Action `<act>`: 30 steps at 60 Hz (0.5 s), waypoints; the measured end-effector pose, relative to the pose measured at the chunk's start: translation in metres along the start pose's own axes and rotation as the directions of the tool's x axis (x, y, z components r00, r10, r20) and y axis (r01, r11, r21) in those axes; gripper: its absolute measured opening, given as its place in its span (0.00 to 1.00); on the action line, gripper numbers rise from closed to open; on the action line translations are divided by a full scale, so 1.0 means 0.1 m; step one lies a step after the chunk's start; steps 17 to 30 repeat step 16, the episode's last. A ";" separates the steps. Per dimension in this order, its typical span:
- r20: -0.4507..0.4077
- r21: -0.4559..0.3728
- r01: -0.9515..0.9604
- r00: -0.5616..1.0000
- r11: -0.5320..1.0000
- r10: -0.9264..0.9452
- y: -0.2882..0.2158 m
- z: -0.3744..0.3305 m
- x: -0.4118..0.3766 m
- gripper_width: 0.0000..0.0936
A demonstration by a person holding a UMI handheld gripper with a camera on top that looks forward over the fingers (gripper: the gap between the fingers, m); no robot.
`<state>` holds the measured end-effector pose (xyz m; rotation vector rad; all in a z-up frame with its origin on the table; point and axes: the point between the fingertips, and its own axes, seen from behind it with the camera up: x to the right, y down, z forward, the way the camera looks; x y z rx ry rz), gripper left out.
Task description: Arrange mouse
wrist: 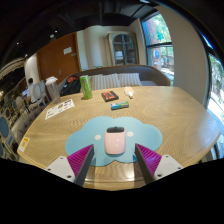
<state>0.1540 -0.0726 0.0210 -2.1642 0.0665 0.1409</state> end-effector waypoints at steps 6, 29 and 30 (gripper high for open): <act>-0.022 0.023 0.004 1.000 1.000 -0.004 0.09 -0.44 0.17 0.90; -0.063 0.037 -0.006 0.998 0.999 0.008 0.30 -1.03 0.41 0.90; -0.063 0.037 -0.006 0.998 0.999 0.008 0.30 -1.03 0.41 0.90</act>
